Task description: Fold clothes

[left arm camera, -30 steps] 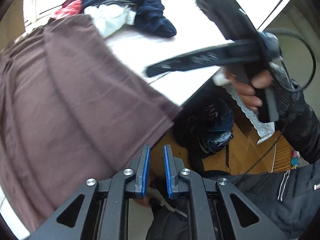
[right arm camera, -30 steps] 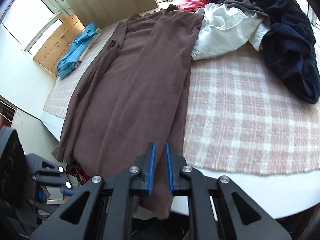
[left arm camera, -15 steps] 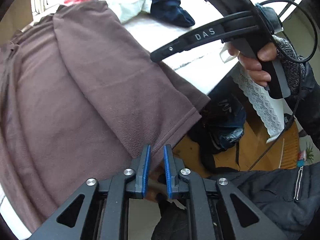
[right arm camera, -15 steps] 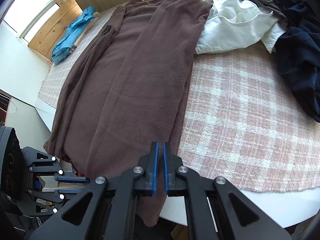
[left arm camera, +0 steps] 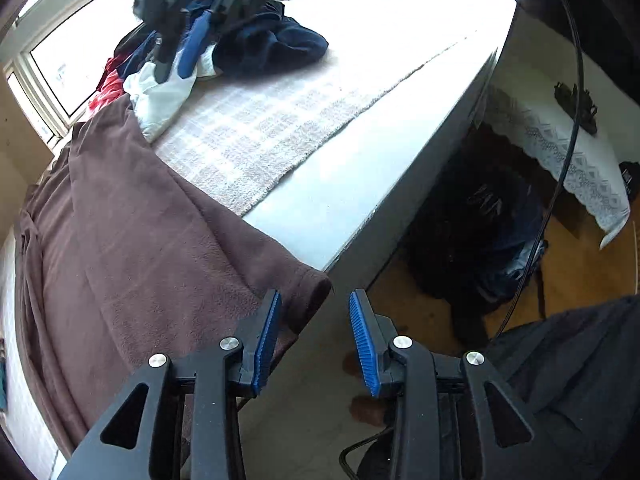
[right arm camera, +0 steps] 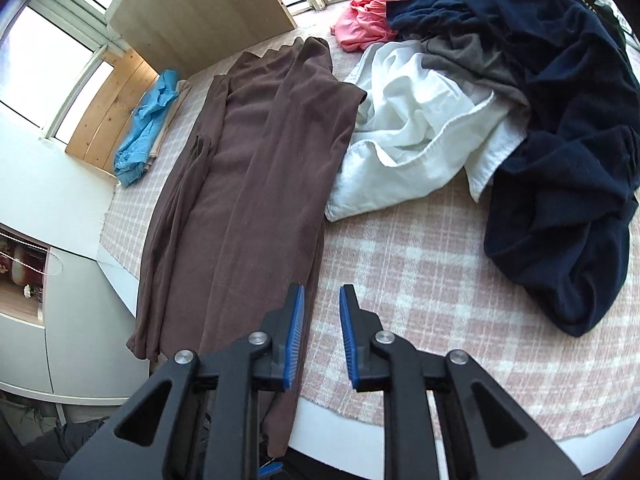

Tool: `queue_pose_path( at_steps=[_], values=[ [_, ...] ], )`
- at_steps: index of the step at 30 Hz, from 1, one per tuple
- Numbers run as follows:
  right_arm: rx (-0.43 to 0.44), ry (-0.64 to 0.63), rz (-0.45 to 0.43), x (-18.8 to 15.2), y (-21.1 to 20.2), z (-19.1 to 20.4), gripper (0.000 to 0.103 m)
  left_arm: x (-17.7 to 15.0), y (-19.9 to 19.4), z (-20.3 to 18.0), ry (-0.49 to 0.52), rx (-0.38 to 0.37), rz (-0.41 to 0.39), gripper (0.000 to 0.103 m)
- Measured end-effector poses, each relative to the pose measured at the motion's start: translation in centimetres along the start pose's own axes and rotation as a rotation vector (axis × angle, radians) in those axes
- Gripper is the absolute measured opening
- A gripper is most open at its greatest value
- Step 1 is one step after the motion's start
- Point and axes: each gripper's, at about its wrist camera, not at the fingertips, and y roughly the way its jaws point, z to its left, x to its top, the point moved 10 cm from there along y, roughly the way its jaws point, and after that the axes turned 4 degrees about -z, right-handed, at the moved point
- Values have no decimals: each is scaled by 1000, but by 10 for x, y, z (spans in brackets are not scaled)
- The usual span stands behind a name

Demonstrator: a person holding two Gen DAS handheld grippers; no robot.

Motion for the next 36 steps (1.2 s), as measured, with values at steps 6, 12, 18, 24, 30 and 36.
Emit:
queue_pose_path(
  at_steps=[6, 12, 18, 24, 30, 36],
  values=[
    [-10, -24, -6, 44, 9, -12, 22, 8, 8, 8, -42, 9, 16, 32],
    [3, -92, -50, 108, 29, -1, 37, 5, -6, 39, -331, -128, -22, 7],
    [-113, -207, -1, 147, 74, -7, 38, -7, -43, 69, -536, -124, -125, 6],
    [-123, -271, 104, 140, 106, -11, 37, -23, -54, 85, -700, -111, -170, 6],
    [-12, -219, 140, 146, 94, 10, 7, -23, -63, 87, -759, -143, -230, 6],
    [82, -178, 155, 163, 90, 58, 7, -43, -77, 105, -897, -152, -315, 6]
  ],
)
